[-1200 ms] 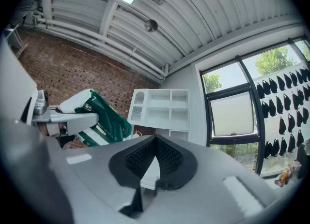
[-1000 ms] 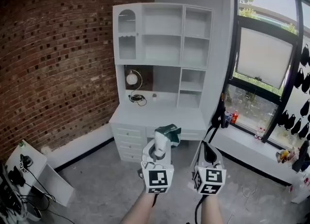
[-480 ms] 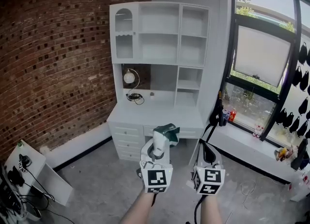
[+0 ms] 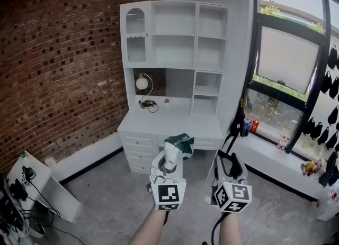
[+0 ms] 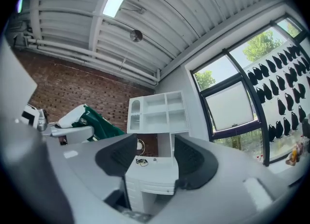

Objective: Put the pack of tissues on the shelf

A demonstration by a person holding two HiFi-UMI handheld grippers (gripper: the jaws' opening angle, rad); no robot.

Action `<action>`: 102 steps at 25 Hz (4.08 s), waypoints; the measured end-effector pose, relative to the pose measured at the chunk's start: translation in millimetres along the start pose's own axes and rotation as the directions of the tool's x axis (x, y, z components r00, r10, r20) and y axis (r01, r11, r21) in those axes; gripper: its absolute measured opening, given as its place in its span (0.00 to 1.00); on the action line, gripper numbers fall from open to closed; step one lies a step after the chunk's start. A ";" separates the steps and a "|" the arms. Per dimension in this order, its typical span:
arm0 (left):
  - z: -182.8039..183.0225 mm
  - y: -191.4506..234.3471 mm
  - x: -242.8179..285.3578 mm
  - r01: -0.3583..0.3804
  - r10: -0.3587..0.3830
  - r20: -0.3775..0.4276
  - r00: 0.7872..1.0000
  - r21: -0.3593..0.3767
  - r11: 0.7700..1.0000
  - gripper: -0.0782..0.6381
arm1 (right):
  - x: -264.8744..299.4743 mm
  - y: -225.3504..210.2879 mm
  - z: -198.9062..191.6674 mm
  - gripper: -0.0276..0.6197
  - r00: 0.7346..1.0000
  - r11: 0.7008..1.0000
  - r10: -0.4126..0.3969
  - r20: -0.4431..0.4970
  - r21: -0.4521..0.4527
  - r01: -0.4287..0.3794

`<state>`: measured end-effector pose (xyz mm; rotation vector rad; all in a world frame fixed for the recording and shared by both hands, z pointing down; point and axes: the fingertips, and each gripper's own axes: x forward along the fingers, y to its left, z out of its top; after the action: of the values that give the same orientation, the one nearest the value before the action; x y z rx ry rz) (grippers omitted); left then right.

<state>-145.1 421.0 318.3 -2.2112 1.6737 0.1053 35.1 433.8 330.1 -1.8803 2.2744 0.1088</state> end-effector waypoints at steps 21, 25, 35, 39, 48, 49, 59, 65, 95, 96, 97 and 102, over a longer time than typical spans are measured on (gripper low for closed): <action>-18.0 -15.9 25.0 -0.054 0.055 -0.053 0.997 0.005 0.999 0.26 | 34.1 -24.7 -20.6 0.42 0.994 0.996 0.089 -0.056 -0.002 -0.089; -30.1 -2.5 41.3 -0.051 0.051 -0.050 0.997 -0.004 0.999 0.26 | 57.5 -18.9 -31.4 0.42 0.994 0.996 0.089 -0.069 -0.006 -0.090; -54.8 50.1 109.4 0.000 0.000 0.004 1.000 -0.039 0.999 0.25 | 130.2 -5.4 -41.0 0.42 0.999 0.999 0.014 -0.048 -0.036 -0.016; -60.9 67.3 133.6 0.041 -0.040 0.028 0.999 -0.044 0.998 0.25 | 153.3 -0.3 -39.9 0.42 0.999 0.998 -0.029 -0.030 -0.048 0.028; -80.7 85.2 161.6 0.063 -0.062 0.018 0.998 -0.063 0.996 0.26 | 186.3 2.6 -55.5 0.42 0.997 0.997 -0.055 -0.056 -0.052 0.052; -83.9 85.7 165.7 0.058 -0.057 0.015 0.998 -0.067 0.996 0.25 | 190.1 1.3 -57.8 0.42 0.997 0.997 -0.051 -0.059 -0.055 0.048; -94.0 53.8 238.0 0.013 -0.012 0.023 1.000 -0.069 0.998 0.25 | 243.7 -65.0 -65.3 0.42 0.998 0.998 -0.018 -0.064 -0.057 0.014; -91.2 23.5 287.5 -0.004 0.006 0.033 0.999 -0.055 0.998 0.25 | 277.6 -110.7 -61.7 0.42 0.998 0.998 0.018 -0.056 -0.058 -0.022; -162.1 67.0 464.8 0.009 -0.009 0.009 1.000 -0.046 0.999 0.25 | 464.3 -154.8 -112.6 0.42 0.996 1.000 0.000 -0.088 -0.025 -0.002; -163.2 72.5 471.8 0.012 -0.012 0.014 1.000 -0.049 0.999 0.25 | 472.4 -152.4 -112.2 0.42 0.996 1.000 -0.002 -0.087 -0.029 -0.001; -164.1 77.1 478.2 0.018 -0.017 0.020 1.000 -0.050 0.999 0.25 | 479.8 -150.6 -112.1 0.42 0.996 0.999 -0.005 -0.085 -0.033 0.003; -172.2 91.3 503.6 0.051 -0.049 0.041 0.998 -0.055 0.997 0.25 | 506.4 -145.9 -112.3 0.42 0.997 0.999 -0.032 -0.073 -0.046 0.029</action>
<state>-110.3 -117.8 318.3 -2.2753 1.6122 0.1842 76.5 -102.9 352.7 -1.9716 2.3080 0.0881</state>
